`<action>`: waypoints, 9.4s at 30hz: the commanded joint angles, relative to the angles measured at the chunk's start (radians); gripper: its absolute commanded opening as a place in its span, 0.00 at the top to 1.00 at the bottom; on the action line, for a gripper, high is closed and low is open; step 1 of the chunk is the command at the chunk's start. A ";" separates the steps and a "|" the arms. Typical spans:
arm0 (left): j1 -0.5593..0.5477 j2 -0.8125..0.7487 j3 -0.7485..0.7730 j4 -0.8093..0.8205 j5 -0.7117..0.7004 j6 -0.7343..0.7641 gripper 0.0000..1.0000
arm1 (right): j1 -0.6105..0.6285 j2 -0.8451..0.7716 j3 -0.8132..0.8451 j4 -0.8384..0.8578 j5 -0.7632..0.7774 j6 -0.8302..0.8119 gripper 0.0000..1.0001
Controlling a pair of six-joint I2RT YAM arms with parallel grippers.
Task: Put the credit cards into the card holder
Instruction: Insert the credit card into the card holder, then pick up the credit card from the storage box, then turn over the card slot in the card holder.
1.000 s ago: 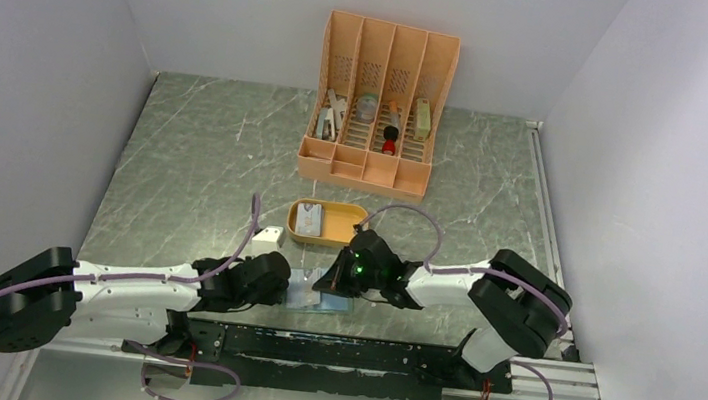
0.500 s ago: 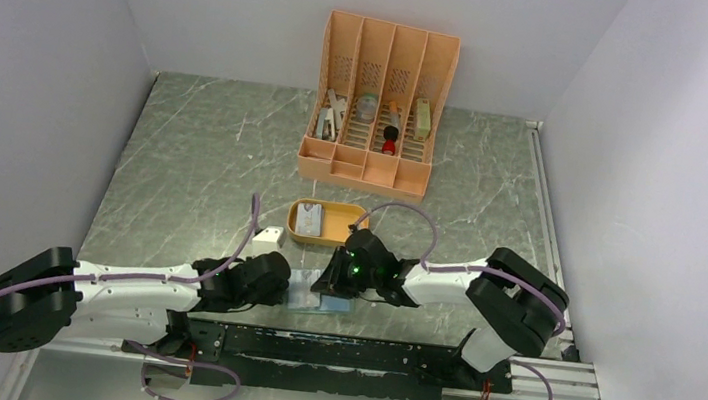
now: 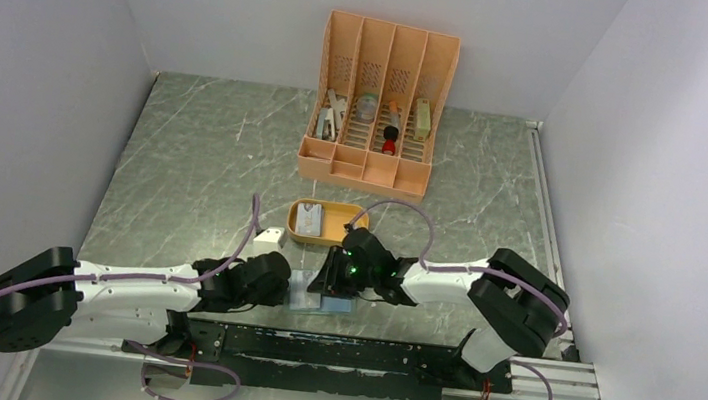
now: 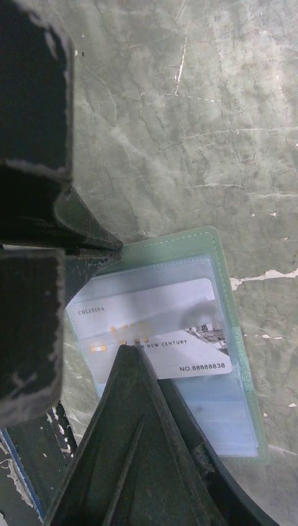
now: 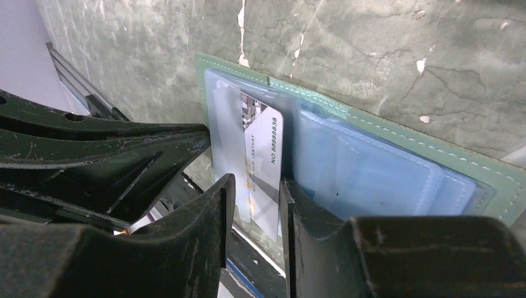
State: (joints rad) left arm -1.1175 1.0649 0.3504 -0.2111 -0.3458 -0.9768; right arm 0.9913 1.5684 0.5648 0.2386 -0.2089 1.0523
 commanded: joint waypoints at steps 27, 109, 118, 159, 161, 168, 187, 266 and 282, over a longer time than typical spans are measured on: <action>-0.005 -0.055 -0.001 -0.076 -0.021 0.001 0.95 | 0.053 0.001 0.127 -0.259 0.113 -0.126 0.52; -0.006 -0.364 0.101 -0.361 -0.151 0.007 0.55 | -0.275 0.295 0.491 -0.257 0.013 -0.338 0.61; -0.005 -0.359 0.105 -0.355 -0.146 0.006 0.56 | -0.279 0.282 0.482 -0.219 -0.027 -0.315 0.47; -0.007 -0.346 0.100 -0.340 -0.141 0.007 0.56 | -0.327 0.218 0.400 -0.191 -0.059 -0.296 0.87; -0.005 -0.346 0.101 -0.340 -0.141 0.008 0.56 | -0.326 0.213 0.397 -0.192 -0.060 -0.295 0.89; -0.005 -0.347 0.104 -0.343 -0.143 0.007 0.56 | -0.333 0.180 0.388 -0.200 -0.065 -0.290 0.95; -0.006 -0.345 0.161 -0.367 -0.173 0.024 0.57 | -0.339 0.037 0.383 -0.201 -0.157 -0.133 1.00; -0.017 0.040 0.172 0.079 0.161 0.131 0.42 | -0.252 -0.560 -0.070 -0.553 -0.139 -0.366 1.00; -0.016 0.148 0.233 0.118 0.179 0.155 0.43 | -0.229 -0.452 -0.103 -0.445 -0.214 -0.337 1.00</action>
State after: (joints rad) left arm -1.1278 1.1912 0.5407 -0.1432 -0.1780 -0.8337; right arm 0.7425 1.0931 0.4702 -0.2592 -0.3973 0.7036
